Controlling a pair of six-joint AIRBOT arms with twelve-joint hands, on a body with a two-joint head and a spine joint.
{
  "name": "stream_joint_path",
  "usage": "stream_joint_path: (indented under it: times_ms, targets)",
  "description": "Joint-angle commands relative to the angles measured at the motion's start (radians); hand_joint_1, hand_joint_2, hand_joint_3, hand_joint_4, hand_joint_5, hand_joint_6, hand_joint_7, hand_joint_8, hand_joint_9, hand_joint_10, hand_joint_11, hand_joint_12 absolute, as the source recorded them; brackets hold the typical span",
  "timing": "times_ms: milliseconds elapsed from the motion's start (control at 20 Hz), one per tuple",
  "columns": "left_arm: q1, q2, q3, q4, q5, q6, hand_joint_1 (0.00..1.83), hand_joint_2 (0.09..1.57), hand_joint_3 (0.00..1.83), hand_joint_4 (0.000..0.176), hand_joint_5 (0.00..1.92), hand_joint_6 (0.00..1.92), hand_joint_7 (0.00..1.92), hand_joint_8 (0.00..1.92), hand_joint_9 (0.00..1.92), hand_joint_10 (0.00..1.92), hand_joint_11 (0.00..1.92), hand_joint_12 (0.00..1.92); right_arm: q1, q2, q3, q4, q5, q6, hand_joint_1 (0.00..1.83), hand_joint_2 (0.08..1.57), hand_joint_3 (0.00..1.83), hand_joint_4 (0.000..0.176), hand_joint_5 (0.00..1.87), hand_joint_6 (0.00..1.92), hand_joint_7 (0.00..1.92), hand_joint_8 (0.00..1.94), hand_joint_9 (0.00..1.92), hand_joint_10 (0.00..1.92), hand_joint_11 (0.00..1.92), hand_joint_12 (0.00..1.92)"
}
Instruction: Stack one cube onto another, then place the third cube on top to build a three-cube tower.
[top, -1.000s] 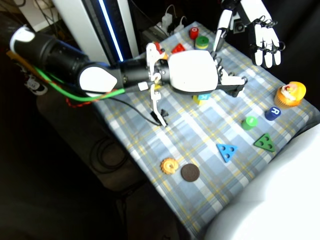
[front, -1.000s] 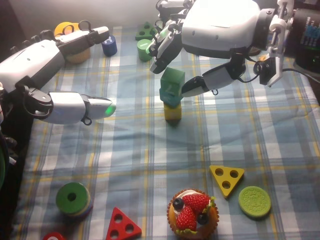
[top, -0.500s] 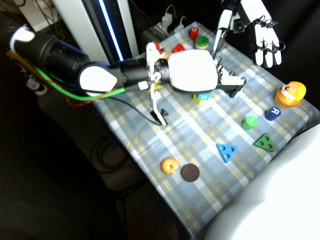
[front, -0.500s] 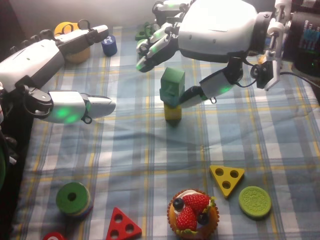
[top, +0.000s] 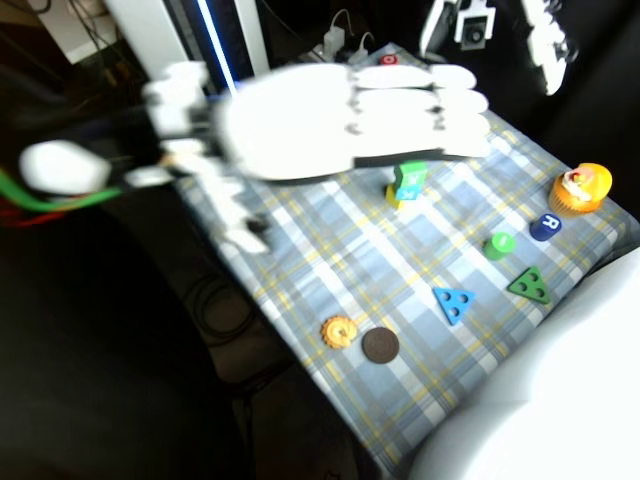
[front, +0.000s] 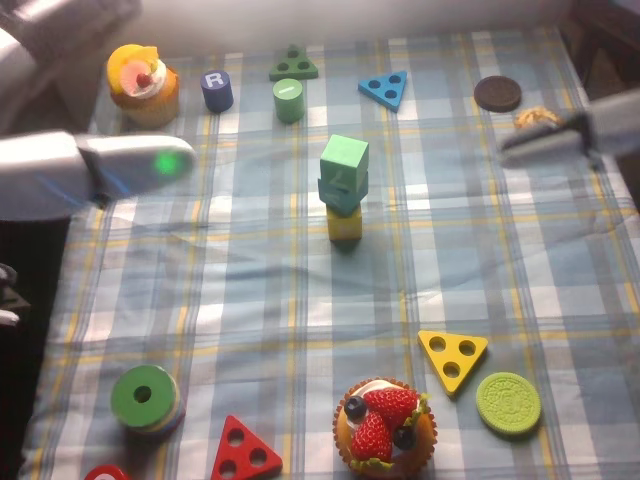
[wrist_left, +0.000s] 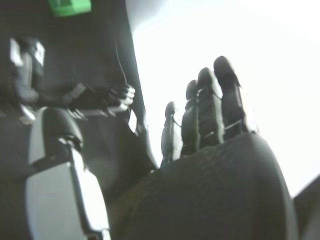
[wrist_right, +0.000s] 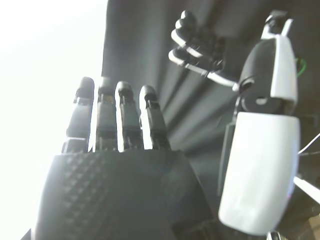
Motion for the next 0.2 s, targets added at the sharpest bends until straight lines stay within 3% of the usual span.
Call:
stream_joint_path:
  times_ms: [0,50,100,150]
  targets:
    - [0.009,0.013,0.008,0.015,-0.229,-0.075,0.79,0.83,0.00,0.174,0.14,0.00,0.10,0.01,0.05,0.00,0.00,0.03,-0.020,0.017,-0.027,0.088,0.248,-0.035,0.84,0.75,0.00,0.071,0.12,0.00,0.13,0.00,0.11,0.01,0.02,0.02]
    - [0.034,0.019,0.010,0.023,-0.285,-0.136,0.77,0.80,0.00,0.176,0.06,0.00,0.12,0.02,0.09,0.02,0.00,0.00,-0.079,0.042,-0.061,0.151,0.328,-0.075,0.89,0.88,0.00,0.009,0.20,0.00,0.26,0.01,0.25,0.02,0.13,0.09]
    - [0.055,0.020,0.013,0.032,-0.340,-0.181,0.73,0.80,0.00,0.168,0.03,0.00,0.11,0.01,0.11,0.02,0.00,0.00,-0.147,0.062,-0.090,0.210,0.424,-0.115,0.91,0.94,0.00,0.000,0.25,0.00,0.33,0.01,0.31,0.02,0.17,0.13]
    - [0.071,0.020,0.015,0.041,-0.379,-0.220,0.73,0.82,0.00,0.174,0.04,0.00,0.15,0.00,0.17,0.02,0.06,0.04,-0.203,0.074,-0.113,0.259,0.515,-0.138,0.85,1.07,0.01,0.000,0.27,0.00,0.38,0.01,0.39,0.02,0.20,0.18]
